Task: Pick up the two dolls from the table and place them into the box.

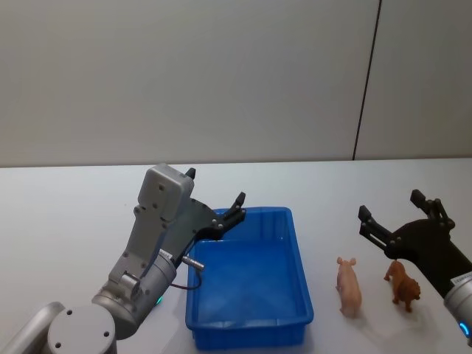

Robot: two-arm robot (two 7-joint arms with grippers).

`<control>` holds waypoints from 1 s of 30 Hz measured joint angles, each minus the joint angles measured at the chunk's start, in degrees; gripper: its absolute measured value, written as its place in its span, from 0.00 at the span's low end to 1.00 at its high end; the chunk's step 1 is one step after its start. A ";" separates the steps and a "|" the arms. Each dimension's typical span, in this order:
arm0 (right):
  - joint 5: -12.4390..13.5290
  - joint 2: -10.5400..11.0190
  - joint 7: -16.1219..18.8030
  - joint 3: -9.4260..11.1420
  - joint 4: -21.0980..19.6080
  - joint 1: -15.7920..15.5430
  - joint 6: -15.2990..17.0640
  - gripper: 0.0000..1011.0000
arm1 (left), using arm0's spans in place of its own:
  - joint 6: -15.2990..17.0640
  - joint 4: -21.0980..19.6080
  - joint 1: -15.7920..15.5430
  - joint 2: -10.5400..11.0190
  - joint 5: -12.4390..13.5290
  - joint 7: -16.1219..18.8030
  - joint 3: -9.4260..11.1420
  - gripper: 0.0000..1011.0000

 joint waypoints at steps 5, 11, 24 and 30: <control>0.00 0.00 0.00 0.00 0.00 0.00 0.00 0.99 | 0.00 0.00 0.00 0.00 0.00 0.00 0.00 0.99; 0.00 0.00 0.00 0.00 0.00 0.00 0.00 0.99 | 0.00 0.00 0.00 0.00 0.00 0.00 0.00 0.99; 0.00 0.00 0.00 0.01 0.00 0.00 0.00 0.99 | 0.00 0.00 0.00 0.00 0.00 0.00 0.00 0.99; 0.74 0.62 0.32 0.54 0.15 -0.18 0.16 0.99 | 0.00 0.00 0.00 0.00 0.00 0.00 0.00 0.99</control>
